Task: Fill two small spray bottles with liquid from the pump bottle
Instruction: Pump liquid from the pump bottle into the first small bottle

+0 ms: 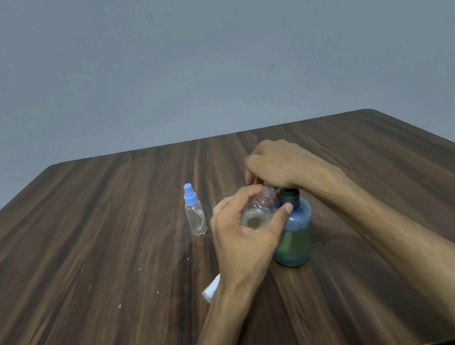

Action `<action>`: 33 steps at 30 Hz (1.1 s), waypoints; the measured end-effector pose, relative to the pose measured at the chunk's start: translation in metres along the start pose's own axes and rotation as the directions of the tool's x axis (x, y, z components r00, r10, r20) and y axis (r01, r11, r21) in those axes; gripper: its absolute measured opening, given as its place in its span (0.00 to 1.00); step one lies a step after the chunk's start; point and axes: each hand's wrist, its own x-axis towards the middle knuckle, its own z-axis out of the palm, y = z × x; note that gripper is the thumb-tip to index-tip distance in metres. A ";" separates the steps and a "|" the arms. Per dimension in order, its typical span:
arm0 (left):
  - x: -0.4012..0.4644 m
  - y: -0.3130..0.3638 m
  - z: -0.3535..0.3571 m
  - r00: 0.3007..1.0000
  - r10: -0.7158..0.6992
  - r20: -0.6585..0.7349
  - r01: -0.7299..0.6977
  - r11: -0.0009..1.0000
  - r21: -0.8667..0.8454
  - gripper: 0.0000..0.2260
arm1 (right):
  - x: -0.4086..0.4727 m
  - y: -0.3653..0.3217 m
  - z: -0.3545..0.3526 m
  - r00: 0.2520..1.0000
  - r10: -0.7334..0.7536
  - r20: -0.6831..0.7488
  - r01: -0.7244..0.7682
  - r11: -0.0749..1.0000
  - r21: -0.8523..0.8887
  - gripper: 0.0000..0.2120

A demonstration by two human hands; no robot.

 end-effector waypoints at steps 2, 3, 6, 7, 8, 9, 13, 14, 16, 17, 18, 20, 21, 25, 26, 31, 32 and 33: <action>0.000 0.000 -0.001 1.000 0.004 -0.003 -0.004 1.000 -0.001 0.17 | -0.002 -0.002 0.000 1.000 0.000 0.015 0.000 1.000 -0.024 0.20; 0.000 -0.001 -0.001 1.000 0.009 0.004 -0.009 1.000 0.003 0.16 | -0.002 -0.002 -0.002 1.000 -0.007 -0.017 0.007 1.000 0.000 0.21; 0.000 0.002 -0.001 1.000 0.013 0.001 -0.013 1.000 -0.006 0.15 | -0.002 -0.001 -0.005 0.997 -0.019 -0.075 0.023 0.998 0.051 0.19; 0.001 0.001 -0.001 1.000 0.010 0.001 -0.010 1.000 -0.003 0.15 | -0.002 0.000 -0.003 0.999 -0.013 -0.045 0.014 0.999 0.041 0.18; 0.001 0.000 0.000 1.000 0.008 0.004 -0.008 1.000 -0.003 0.16 | -0.002 0.000 -0.002 1.000 -0.006 -0.010 0.007 1.000 0.026 0.18; 0.001 -0.001 0.000 1.000 0.005 0.003 -0.004 1.000 -0.008 0.17 | -0.002 0.000 0.000 1.000 -0.002 0.011 0.002 1.000 0.012 0.18; -0.001 0.002 -0.001 1.000 0.009 0.007 -0.009 1.000 -0.018 0.15 | -0.003 0.000 -0.004 0.997 -0.019 -0.077 0.024 0.997 0.067 0.17; 0.000 0.003 -0.001 1.000 0.015 0.004 -0.015 1.000 -0.014 0.15 | -0.003 0.000 -0.004 0.996 -0.021 -0.083 0.027 0.997 0.072 0.17; 0.001 0.003 0.000 1.000 0.011 0.007 -0.011 1.000 -0.008 0.15 | -0.003 0.000 -0.002 1.000 -0.008 -0.014 0.008 0.999 0.041 0.17; 0.001 0.002 -0.001 1.000 0.009 0.003 -0.009 1.000 -0.005 0.15 | -0.002 0.000 -0.001 1.000 0.001 0.022 -0.002 1.000 0.019 0.18; 0.001 0.002 -0.001 1.000 0.011 -0.001 -0.011 1.000 -0.002 0.15 | -0.002 -0.001 -0.001 1.000 0.006 0.025 -0.006 1.000 0.008 0.18; -0.001 0.003 -0.001 1.000 0.014 0.004 -0.014 1.000 -0.002 0.15 | -0.003 0.001 -0.003 0.999 -0.010 -0.044 0.012 0.999 0.040 0.17; -0.001 0.003 -0.001 1.000 0.019 0.003 -0.019 1.000 -0.004 0.15 | -0.002 0.001 -0.004 0.997 -0.018 -0.081 0.023 0.998 0.058 0.18; 0.001 0.002 -0.001 1.000 0.012 -0.002 -0.012 1.000 0.003 0.16 | -0.002 -0.002 0.000 1.000 -0.003 -0.009 0.003 1.000 0.010 0.17; 0.001 0.002 -0.001 1.000 0.014 -0.004 -0.014 1.000 0.000 0.16 | -0.002 -0.002 0.000 1.000 -0.002 -0.006 0.002 1.000 0.000 0.17; 0.000 0.002 -0.001 1.000 0.020 0.002 -0.020 1.000 0.001 0.16 | -0.001 -0.001 -0.004 0.999 -0.010 -0.053 0.011 1.000 0.015 0.18; 0.000 0.001 0.000 1.000 0.019 0.001 -0.019 1.000 0.001 0.16 | -0.001 -0.001 -0.002 1.000 -0.006 -0.028 0.007 1.000 0.007 0.18; 0.001 0.001 0.000 1.000 0.016 -0.001 -0.016 1.000 0.000 0.16 | -0.002 -0.001 0.000 1.000 0.000 -0.005 0.000 1.000 -0.005 0.18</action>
